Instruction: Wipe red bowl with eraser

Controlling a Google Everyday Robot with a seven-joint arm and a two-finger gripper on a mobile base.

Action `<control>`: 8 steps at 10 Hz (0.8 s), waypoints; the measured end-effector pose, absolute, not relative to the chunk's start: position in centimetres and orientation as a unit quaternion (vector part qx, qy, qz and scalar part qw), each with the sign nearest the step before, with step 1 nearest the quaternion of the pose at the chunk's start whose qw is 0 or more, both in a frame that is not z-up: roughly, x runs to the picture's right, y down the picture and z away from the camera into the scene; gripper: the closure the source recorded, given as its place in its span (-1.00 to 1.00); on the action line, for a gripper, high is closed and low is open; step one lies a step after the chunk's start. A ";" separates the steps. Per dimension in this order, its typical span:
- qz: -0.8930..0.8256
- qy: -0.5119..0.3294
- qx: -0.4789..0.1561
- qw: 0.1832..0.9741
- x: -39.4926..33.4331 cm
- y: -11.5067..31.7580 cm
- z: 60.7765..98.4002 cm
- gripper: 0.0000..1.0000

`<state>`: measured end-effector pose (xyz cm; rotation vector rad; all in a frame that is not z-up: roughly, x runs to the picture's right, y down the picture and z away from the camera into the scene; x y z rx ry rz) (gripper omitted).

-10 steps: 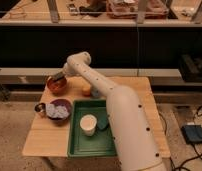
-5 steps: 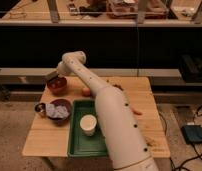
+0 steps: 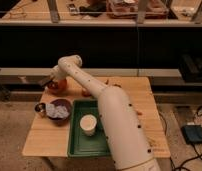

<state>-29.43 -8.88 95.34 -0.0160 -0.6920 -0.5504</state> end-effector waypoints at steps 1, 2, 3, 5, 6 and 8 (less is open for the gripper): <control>-0.267 -0.334 -0.006 0.904 -29.3 -8.1 94.6 1.00; -0.269 -0.332 -0.004 0.904 -28.9 -7.1 93.4 1.00; -0.269 -0.330 -0.003 0.905 -28.5 -6.7 92.9 1.00; -0.269 -0.318 -0.005 0.909 -26.1 -5.3 91.1 1.00; -0.269 -0.315 -0.009 0.910 -25.5 -4.7 90.4 1.00; -0.267 -0.304 -0.013 0.914 -23.7 -4.2 89.7 1.00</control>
